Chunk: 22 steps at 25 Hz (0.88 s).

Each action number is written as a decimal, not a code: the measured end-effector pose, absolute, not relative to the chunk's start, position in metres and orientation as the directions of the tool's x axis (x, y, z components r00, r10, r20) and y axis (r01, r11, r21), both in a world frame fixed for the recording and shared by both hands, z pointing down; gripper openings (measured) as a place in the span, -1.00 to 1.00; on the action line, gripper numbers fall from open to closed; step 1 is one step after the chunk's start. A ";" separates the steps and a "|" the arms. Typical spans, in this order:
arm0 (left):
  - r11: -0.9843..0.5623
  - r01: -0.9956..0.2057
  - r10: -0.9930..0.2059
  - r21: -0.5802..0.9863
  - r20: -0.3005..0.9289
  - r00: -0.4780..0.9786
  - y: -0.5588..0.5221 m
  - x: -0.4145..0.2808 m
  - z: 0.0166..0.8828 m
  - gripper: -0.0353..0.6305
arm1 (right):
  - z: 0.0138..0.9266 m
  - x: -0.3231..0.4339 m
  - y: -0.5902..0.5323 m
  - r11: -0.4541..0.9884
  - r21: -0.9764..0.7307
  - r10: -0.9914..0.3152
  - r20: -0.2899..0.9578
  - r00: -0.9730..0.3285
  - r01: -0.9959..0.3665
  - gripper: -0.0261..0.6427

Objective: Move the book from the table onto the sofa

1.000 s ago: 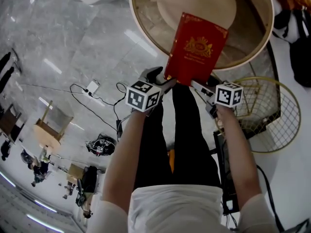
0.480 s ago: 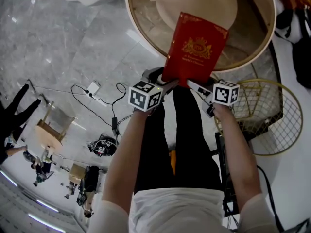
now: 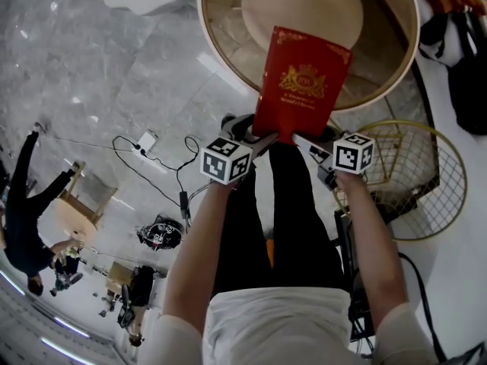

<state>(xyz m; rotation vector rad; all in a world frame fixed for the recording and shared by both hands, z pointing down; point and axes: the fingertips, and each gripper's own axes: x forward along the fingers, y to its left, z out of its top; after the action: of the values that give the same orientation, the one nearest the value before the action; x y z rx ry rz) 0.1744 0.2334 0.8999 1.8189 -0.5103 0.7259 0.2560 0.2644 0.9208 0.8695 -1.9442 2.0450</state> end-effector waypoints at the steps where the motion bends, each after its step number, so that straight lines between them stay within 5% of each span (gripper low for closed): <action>1: -0.343 -0.650 -0.010 0.678 0.689 0.725 0.234 0.174 0.893 0.04 | 0.913 0.256 0.264 -0.108 -0.849 -0.248 0.527 -0.813 -0.518 0.17; 22: -0.343 -0.674 -0.200 0.655 0.650 0.733 0.189 0.150 0.675 0.04 | 0.695 0.238 0.204 0.135 -0.837 -0.222 0.496 -0.839 -0.531 0.13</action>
<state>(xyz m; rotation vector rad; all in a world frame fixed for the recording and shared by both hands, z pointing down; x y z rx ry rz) 0.1498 0.1894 0.6749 1.8969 -0.6727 0.5716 0.2385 0.2044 0.6954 0.7374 -2.1604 1.7667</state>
